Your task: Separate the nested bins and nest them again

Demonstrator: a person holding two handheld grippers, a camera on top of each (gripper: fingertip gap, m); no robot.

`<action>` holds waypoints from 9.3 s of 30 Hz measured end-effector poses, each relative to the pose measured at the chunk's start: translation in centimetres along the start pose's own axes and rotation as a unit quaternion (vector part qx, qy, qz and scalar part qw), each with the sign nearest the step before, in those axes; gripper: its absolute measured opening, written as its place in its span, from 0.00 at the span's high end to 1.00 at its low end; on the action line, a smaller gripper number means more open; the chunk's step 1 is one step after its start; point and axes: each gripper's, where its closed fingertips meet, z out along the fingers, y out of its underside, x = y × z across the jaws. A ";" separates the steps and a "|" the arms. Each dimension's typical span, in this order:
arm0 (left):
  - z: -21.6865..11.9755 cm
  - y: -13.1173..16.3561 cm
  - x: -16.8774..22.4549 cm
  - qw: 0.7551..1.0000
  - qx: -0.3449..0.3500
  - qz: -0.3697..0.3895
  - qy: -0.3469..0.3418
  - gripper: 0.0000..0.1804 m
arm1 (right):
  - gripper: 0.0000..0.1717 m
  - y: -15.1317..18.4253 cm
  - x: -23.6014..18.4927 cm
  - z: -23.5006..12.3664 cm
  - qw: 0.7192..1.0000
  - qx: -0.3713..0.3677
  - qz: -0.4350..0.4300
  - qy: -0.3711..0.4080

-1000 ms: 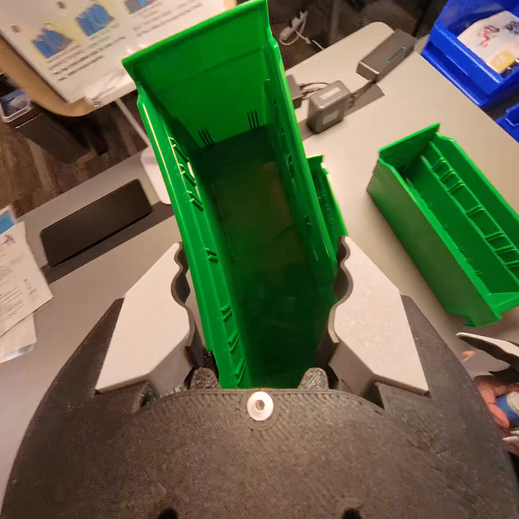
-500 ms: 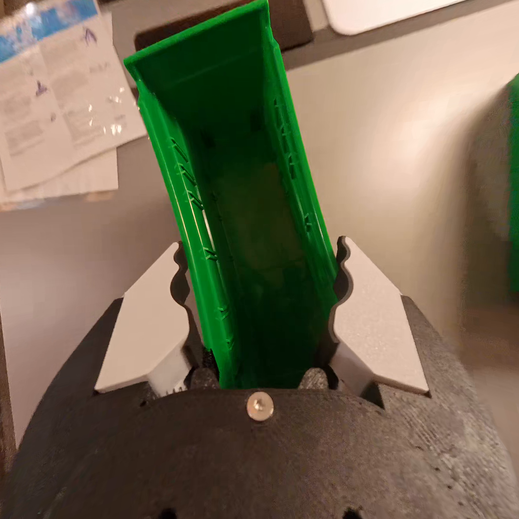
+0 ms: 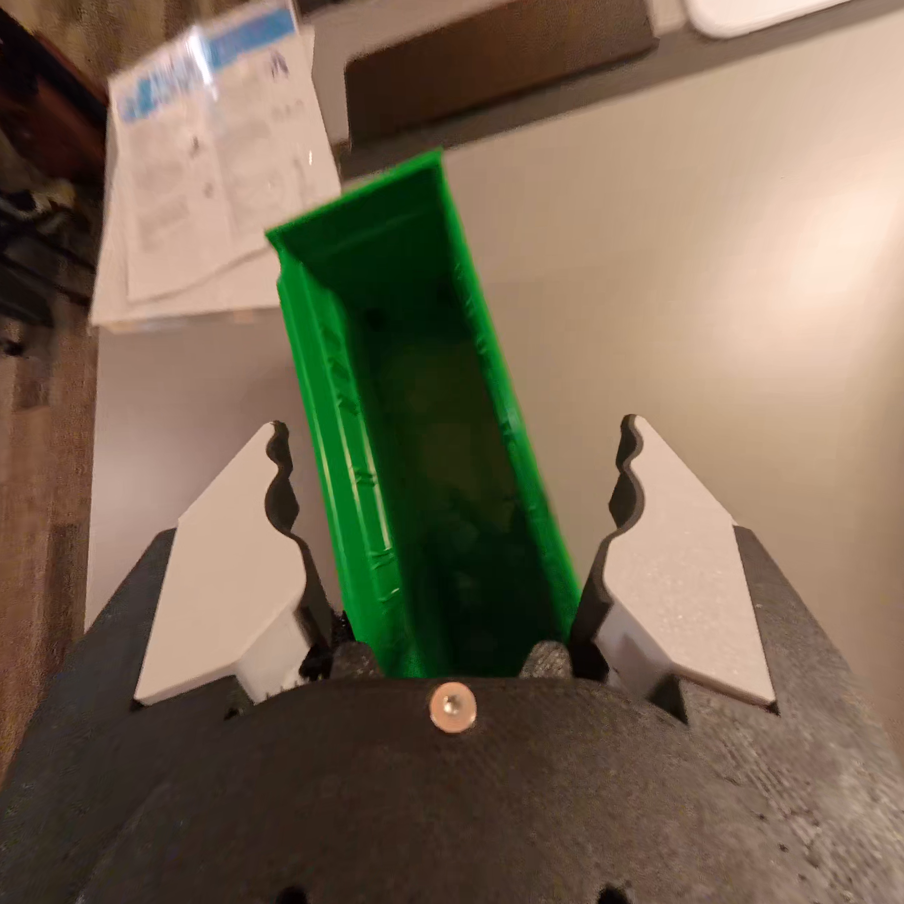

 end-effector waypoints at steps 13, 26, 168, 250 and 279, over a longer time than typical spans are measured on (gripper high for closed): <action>-6.2 -10.6 32.9 0.958 0.031 0.086 0.273 0.28 | 0.47 0.1 0.2 0.1 1.000 -0.008 0.019 -0.006; 0.2 -8.4 36.6 0.969 -0.041 0.139 0.199 0.27 | 0.47 0.7 -0.1 0.5 0.998 -0.035 0.041 -0.032; -6.4 7.1 17.1 0.939 0.287 -0.104 0.158 0.74 | 0.74 2.3 4.9 1.6 0.931 -0.181 -0.193 0.249; -8.0 13.2 23.9 0.858 0.183 0.159 0.452 1.00 | 0.92 4.1 4.0 0.8 0.946 -0.219 -0.214 0.110; -8.7 11.4 30.2 0.831 0.198 0.190 0.484 0.93 | 0.52 -2.1 4.6 0.3 0.915 -0.254 -0.249 0.188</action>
